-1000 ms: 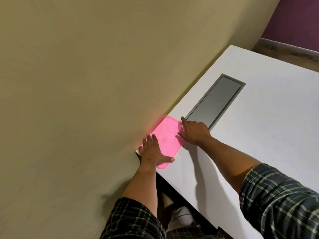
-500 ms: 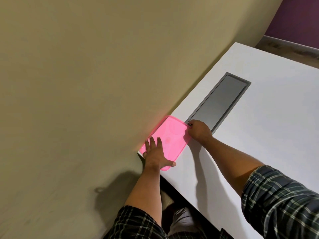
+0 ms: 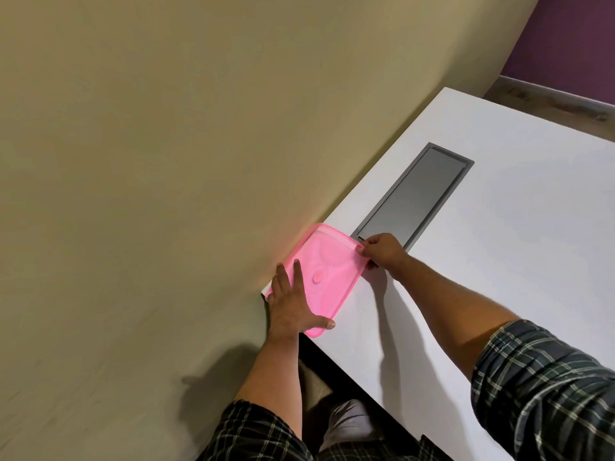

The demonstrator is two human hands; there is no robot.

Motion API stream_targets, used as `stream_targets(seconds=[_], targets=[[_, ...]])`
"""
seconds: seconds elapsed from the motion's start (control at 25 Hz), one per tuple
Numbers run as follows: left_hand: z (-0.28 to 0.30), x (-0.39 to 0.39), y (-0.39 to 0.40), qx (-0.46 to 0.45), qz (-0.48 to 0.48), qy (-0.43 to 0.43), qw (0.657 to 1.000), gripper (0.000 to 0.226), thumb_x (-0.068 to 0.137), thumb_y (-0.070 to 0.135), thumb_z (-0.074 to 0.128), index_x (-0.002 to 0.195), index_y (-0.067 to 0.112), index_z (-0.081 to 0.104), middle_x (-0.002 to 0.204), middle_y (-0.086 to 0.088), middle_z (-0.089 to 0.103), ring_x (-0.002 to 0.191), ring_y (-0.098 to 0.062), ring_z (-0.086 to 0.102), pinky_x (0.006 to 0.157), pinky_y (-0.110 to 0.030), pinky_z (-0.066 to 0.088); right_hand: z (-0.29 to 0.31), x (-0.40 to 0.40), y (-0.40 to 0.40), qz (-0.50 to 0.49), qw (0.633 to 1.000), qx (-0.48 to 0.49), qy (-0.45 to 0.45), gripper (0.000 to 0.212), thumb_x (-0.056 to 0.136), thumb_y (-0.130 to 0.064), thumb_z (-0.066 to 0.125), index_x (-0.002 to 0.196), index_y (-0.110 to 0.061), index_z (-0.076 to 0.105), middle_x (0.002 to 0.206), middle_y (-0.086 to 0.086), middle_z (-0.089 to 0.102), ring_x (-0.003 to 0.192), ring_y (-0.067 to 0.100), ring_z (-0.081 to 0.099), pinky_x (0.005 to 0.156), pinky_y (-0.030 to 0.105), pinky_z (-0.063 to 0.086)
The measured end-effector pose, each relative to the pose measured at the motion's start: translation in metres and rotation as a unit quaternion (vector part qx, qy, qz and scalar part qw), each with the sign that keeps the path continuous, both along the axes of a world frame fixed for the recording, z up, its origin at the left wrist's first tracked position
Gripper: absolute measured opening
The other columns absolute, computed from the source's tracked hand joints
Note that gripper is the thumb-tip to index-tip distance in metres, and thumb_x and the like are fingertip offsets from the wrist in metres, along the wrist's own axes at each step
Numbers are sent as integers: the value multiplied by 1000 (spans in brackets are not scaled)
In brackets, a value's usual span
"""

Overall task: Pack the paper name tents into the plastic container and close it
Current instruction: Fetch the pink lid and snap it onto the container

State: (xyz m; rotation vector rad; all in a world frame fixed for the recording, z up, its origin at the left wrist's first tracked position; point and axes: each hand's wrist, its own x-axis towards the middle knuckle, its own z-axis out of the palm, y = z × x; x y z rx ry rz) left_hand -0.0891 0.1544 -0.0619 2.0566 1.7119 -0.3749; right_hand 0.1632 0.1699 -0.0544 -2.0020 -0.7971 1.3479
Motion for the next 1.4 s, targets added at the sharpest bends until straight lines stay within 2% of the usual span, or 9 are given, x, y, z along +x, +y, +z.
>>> stream_targets(seconds=[0.2, 0.4, 0.48, 0.6, 0.72, 0.88, 1.0, 1.16, 1.4], targets=[[22, 9, -15, 72, 70, -64, 993, 158, 35, 99, 58, 155, 24, -11, 161, -13, 14, 145, -37, 22, 113, -55, 28, 35, 12, -17, 37, 996, 69, 38, 23, 94, -19, 71, 94, 5, 70, 75, 15, 69, 57, 24, 66, 65, 38, 60], [59, 39, -16, 127, 200, -158, 959, 88, 88, 78, 35, 156, 26, 15, 154, -13, 31, 139, -34, 31, 111, -51, 28, 71, 59, -47, -24, 991, 131, 28, 21, 95, -15, 67, 100, 5, 70, 80, 19, 72, 55, 24, 67, 60, 38, 61], [77, 57, -15, 85, 258, -265, 925, 75, 93, 74, 26, 150, 24, 31, 144, -15, 44, 128, -35, 46, 100, -44, 39, 85, 87, -67, -44, 986, 156, 32, 16, 96, -11, 64, 103, 2, 70, 85, 19, 72, 55, 24, 67, 62, 40, 63], [107, 86, -18, -103, 359, -422, 826, 84, 84, 86, 17, 123, 21, 54, 105, -15, 72, 91, -33, 70, 81, -39, 55, 104, 127, -104, -49, 976, 195, 86, 19, 97, -17, 65, 110, -3, 68, 95, 21, 76, 62, 31, 70, 68, 41, 64], [123, 118, -24, -203, 336, -464, 794, 88, 84, 86, 20, 94, 10, 63, 91, -22, 75, 81, -37, 74, 80, -44, 58, 117, 173, -160, -46, 967, 223, 117, 21, 95, -20, 68, 113, -11, 69, 106, 18, 76, 76, 38, 73, 80, 42, 63], [128, 172, -39, -264, 300, -441, 804, 30, 98, 25, 58, 112, -1, 65, 100, -22, 71, 73, -32, 71, 73, -43, 64, 119, 222, -245, -85, 957, 238, 140, 24, 89, -17, 74, 112, -9, 69, 117, 21, 72, 97, 44, 72, 86, 39, 61], [129, 212, -65, -345, 207, -367, 839, 22, 92, -3, 56, 112, -11, 63, 116, -27, 67, 78, -34, 69, 68, -42, 64, 115, 242, -305, -149, 944, 254, 147, 18, 89, -7, 72, 107, -7, 70, 114, 23, 71, 102, 46, 70, 87, 38, 60], [128, 252, -101, -389, 125, -300, 862, 28, 86, -8, 57, 113, -9, 65, 118, -29, 67, 90, -39, 71, 71, -38, 64, 112, 254, -370, -203, 931, 266, 148, 18, 93, 3, 63, 110, 2, 68, 115, 28, 69, 105, 41, 71, 85, 34, 60], [122, 278, -148, -421, -27, -175, 890, 62, 78, 8, 83, 129, 19, 50, 92, -12, 68, 68, -22, 64, 60, -31, 54, 107, 253, -432, -242, 953, 163, 84, 30, 93, 8, 52, 109, -6, 74, 111, 15, 75, 88, 16, 73, 69, 24, 58]])
